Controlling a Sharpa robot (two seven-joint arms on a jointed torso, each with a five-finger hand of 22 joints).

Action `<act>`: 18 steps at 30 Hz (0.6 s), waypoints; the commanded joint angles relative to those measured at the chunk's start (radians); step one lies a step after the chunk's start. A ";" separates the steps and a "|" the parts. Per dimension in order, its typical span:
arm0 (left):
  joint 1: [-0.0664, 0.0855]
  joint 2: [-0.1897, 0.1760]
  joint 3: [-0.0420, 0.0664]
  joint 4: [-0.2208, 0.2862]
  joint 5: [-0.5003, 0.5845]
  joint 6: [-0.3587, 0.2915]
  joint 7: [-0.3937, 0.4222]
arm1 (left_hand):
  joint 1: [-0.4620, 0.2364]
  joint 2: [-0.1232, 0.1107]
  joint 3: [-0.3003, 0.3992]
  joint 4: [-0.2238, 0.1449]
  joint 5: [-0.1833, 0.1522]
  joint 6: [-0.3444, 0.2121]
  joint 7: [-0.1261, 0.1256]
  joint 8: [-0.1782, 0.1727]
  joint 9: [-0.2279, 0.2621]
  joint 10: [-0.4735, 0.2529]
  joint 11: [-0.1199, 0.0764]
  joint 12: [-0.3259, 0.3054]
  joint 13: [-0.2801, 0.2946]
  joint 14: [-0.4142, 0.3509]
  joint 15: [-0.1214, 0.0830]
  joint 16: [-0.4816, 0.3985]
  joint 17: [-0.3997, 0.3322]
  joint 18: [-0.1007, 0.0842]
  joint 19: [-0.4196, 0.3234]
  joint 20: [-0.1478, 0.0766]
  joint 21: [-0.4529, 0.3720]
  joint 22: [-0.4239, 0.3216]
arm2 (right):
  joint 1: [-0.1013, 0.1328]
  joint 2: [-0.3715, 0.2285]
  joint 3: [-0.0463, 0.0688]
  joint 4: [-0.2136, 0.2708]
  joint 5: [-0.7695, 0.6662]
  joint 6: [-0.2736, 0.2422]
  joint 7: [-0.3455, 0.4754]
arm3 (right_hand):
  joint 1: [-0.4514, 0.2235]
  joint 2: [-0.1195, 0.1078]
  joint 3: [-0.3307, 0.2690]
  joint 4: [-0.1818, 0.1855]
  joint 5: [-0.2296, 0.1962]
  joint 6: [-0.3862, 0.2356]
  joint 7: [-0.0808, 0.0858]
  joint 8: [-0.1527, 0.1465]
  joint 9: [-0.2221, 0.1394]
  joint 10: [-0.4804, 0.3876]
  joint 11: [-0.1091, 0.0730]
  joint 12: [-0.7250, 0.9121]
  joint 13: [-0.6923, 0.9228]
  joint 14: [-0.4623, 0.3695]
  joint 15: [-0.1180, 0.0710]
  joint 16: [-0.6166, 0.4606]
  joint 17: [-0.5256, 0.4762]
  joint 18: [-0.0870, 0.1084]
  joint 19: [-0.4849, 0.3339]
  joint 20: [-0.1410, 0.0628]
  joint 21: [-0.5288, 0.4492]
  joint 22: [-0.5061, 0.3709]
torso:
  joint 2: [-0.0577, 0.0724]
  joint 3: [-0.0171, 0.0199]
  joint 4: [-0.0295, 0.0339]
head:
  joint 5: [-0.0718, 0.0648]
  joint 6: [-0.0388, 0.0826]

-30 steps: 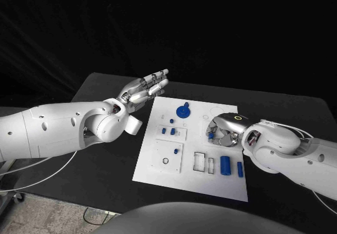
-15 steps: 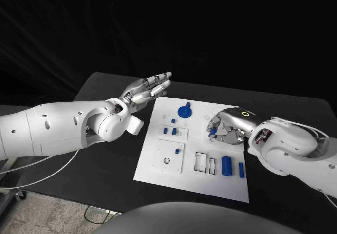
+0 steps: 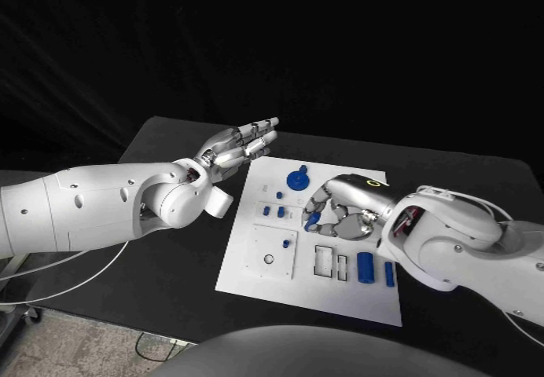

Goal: Assemble the parts on the task board

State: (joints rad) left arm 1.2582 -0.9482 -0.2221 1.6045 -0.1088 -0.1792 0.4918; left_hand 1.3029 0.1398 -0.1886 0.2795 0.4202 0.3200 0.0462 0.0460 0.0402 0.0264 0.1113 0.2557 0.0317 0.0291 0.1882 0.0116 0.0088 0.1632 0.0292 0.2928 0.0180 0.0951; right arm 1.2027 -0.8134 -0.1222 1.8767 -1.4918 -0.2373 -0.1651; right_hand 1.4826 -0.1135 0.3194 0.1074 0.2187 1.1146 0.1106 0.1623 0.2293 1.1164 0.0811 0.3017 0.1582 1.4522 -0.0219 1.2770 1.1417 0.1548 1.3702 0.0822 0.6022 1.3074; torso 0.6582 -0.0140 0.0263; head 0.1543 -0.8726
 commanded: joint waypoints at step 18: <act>-0.004 0.001 0.000 -0.004 0.000 0.030 -0.004 | 0.013 0.014 -0.003 0.003 0.010 0.003 0.003 0.004 0.000 -0.001 -0.006 0.003 0.001 0.001 0.010 0.007 0.001 -0.009 0.008 0.003 0.004 0.000 | -0.139 0.277 0.000 -0.211 -0.248 -0.045 0.074 | -0.003 -0.004 0.001 0.005 -0.011 0.001 -0.003 -0.004 0.002 0.051 -0.035 -0.008 -0.002 0.003 -0.006 0.004 0.009 -0.015 0.001 -0.006 0.017 0.080 | 0.001 -0.0032 0.0035 | 0.005 0.000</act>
State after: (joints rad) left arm 1.2558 -0.9509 -0.2226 1.6013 -0.1088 -0.1721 0.4817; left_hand 1.3104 0.1473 -0.1886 0.2795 0.4241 0.3200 0.0462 0.0459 0.0400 0.0264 0.1112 0.2557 0.0314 0.0329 0.1917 0.0116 0.0087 0.1635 0.0328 0.2965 0.0180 0.0970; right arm 1.0669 -0.5409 -0.1225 1.6747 -1.6792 -0.2669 -0.1050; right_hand 1.4824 -0.1136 0.3191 0.1077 0.2111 1.1145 0.1107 0.1623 0.2302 1.1241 0.0808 0.2959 0.1542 1.4522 -0.0218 1.2771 1.1500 0.1547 1.3701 0.0822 0.6146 1.3081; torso 0.6591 -0.0158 0.0301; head 0.1602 -0.8726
